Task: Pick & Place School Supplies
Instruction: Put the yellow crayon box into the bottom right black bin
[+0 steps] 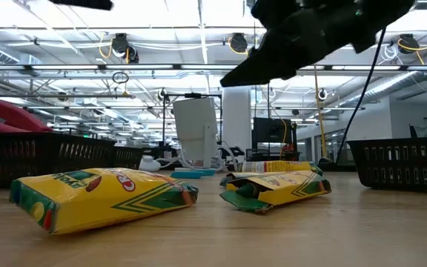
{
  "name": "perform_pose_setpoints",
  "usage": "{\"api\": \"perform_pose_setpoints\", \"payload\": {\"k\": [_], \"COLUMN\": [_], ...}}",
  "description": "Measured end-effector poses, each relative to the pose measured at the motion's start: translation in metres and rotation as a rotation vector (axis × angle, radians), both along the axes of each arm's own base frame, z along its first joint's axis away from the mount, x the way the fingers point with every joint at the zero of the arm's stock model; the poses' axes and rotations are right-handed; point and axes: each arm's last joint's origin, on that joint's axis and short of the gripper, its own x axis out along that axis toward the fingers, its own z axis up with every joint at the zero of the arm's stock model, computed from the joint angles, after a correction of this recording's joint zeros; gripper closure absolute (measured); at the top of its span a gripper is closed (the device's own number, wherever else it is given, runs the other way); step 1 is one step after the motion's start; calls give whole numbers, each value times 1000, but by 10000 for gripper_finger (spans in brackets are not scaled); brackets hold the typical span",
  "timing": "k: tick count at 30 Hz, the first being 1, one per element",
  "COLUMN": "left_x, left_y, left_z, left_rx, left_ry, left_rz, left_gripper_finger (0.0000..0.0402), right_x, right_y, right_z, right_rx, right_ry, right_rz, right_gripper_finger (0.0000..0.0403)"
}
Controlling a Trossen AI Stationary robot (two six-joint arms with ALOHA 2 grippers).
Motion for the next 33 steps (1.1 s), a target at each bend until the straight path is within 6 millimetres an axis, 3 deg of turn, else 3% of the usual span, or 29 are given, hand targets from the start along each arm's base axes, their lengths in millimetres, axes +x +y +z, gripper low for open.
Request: {"api": "perform_pose_setpoints", "payload": {"k": [6,15,25,33], "left_x": [22,27,27,28], "left_y": [24,68,101,111], "left_z": [-22,-53,-67,-68], "left_rx": [-22,-51,-57,-74], "left_ry": [-125,-187,-185,-185], "left_rz": [-139,-188,-213,-251], "left_gripper_finger": [174,174,174,174], "right_x": [-2,-9,-15,-15], "right_y": [-3,5,-30,-44], "right_z": [-12,-19,-22,-20], "right_rx": [27,-3,46,156], "right_ry": [104,325,535,551], "right_rz": [26,-36,-107,-93], "right_gripper_finger": [221,190,188,188]}}
